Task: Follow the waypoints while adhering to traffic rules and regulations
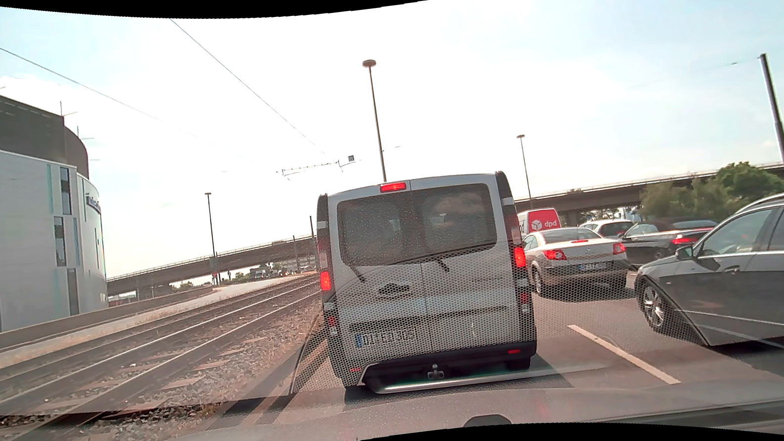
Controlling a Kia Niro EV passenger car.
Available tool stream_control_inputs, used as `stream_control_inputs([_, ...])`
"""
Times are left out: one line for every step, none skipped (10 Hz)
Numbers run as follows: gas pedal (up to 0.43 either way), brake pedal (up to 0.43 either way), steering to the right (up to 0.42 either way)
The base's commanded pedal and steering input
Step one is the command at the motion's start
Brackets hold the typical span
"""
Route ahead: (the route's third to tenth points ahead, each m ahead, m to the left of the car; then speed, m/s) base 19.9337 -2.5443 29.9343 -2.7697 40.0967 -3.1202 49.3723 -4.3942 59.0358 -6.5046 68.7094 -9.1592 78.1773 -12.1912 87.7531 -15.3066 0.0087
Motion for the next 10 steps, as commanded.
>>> stream_control_inputs([0.0, 0.25, -0.003])
stream_control_inputs([0.0, 0.25, -0.003])
stream_control_inputs([0.0, 0.25, -0.003])
stream_control_inputs([0.0, 0.25, -0.003])
stream_control_inputs([0.0, 0.25, -0.003])
stream_control_inputs([0.0, 0.25, -0.003])
stream_control_inputs([0.0, 0.25, -0.003])
stream_control_inputs([0.0, 0.25, -0.003])
stream_control_inputs([0.0, 0.256, -0.003])
stream_control_inputs([0.0, 0.25, -0.003])
